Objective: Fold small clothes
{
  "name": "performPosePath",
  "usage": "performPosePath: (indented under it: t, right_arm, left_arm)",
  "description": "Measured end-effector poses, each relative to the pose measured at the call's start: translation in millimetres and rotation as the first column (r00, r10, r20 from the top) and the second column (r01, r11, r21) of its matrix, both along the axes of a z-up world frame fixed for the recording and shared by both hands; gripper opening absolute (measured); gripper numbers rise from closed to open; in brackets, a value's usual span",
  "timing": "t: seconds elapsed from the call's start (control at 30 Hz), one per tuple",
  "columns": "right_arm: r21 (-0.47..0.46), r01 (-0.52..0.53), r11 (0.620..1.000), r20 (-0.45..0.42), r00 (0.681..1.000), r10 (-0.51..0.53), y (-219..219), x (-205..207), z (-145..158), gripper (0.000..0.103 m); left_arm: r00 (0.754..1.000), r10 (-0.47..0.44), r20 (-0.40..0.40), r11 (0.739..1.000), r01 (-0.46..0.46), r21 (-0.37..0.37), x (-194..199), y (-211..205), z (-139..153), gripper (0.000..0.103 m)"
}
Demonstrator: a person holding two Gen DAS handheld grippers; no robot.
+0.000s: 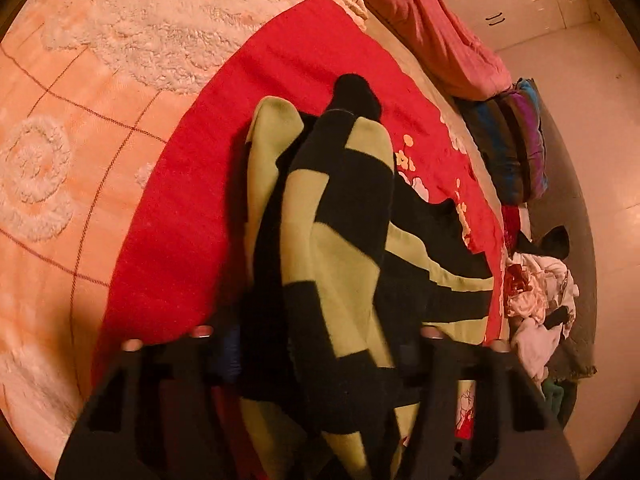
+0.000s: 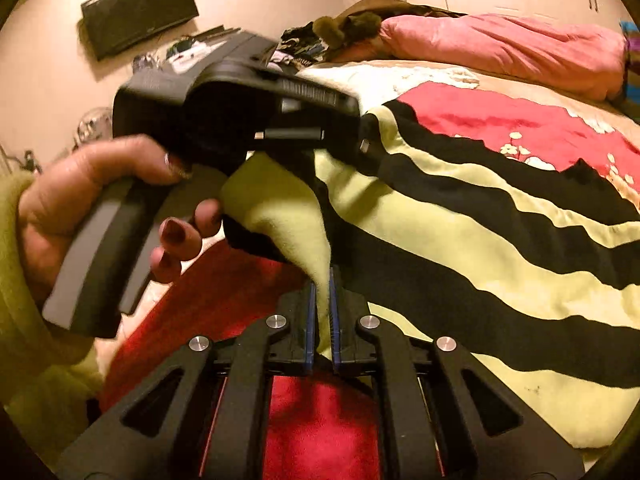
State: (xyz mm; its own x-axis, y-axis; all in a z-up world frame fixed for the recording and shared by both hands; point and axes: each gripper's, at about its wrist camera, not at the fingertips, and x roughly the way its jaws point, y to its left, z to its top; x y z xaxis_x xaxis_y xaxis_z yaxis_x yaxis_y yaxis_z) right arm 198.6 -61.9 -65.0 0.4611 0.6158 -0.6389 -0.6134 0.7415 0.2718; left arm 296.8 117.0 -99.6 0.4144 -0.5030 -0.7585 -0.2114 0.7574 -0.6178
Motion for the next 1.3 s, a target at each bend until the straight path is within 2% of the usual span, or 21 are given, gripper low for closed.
performPosePath:
  t: [0.17,0.37,0.5,0.63,0.7,0.77,0.8,0.9,1.0,1.03,1.07,1.1,1.17,1.3]
  right_arm:
    - [0.051,0.025,0.998,0.017,1.0,-0.026,-18,-1,17,0.002]
    - [0.147,0.121,0.982,0.014,0.992,-0.124,-72,-3,45,0.002]
    - [0.206,0.214,0.955,-0.019,0.977,-0.214,-122,-5,58,0.002]
    - [0.187,0.291,0.938,-0.01,0.956,-0.294,-169,-17,63,0.002]
    - [0.154,0.32,0.935,-0.021,0.947,-0.321,-187,-20,57,0.002]
    - [0.112,0.359,0.927,-0.051,0.933,-0.355,-207,-25,44,0.002]
    - [0.088,0.387,0.918,-0.081,0.921,-0.381,-219,-29,36,0.003]
    - [0.095,0.482,0.871,-0.222,0.863,-0.454,-253,-32,5,0.007]
    - [0.087,0.542,0.836,-0.242,0.825,-0.51,-270,-32,0,0.009]
    - [0.12,0.562,0.818,-0.257,0.814,-0.521,-276,-32,1,0.009]
    - [0.143,0.575,0.806,-0.266,0.806,-0.528,-280,-32,3,0.013]
    - [0.157,0.585,0.795,-0.267,0.8,-0.537,-282,-31,5,0.021]
    - [0.174,0.594,0.785,-0.252,0.798,-0.548,-286,-31,12,0.032]
    - [0.219,0.591,0.777,-0.246,0.804,-0.542,-294,-19,25,0.053]
  left_arm:
    - [0.997,0.015,0.073,0.999,-0.012,-0.039,-6,-13,27,0.032]
    - [0.982,-0.059,0.178,0.996,0.07,-0.057,-2,-62,74,0.029]
    - [0.961,-0.139,0.239,0.985,0.159,-0.07,5,-117,98,0.029]
    - [0.93,-0.256,0.263,0.958,0.281,-0.061,12,-195,107,0.029]
    - [0.919,-0.315,0.236,0.939,0.339,-0.066,13,-229,101,0.036]
    - [0.912,-0.351,0.214,0.923,0.376,-0.087,8,-249,94,0.061]
    - [0.907,-0.36,0.216,0.921,0.383,-0.073,4,-255,93,0.064]
    - [0.897,-0.37,0.242,0.924,0.383,-0.004,-14,-246,95,0.066]
    - [0.916,-0.325,0.234,0.946,0.317,0.07,-27,-210,91,0.072]
    - [0.923,-0.311,0.228,0.95,0.293,0.108,-30,-201,90,0.073]
    - [0.929,-0.295,0.223,0.952,0.265,0.155,-35,-191,89,0.074]
    - [0.933,-0.284,0.219,0.95,0.245,0.192,-40,-181,86,0.074]
    - [0.941,-0.268,0.205,0.946,0.217,0.241,-48,-169,80,0.076]
    - [0.953,-0.24,0.184,0.938,0.18,0.295,-65,-151,61,0.077]
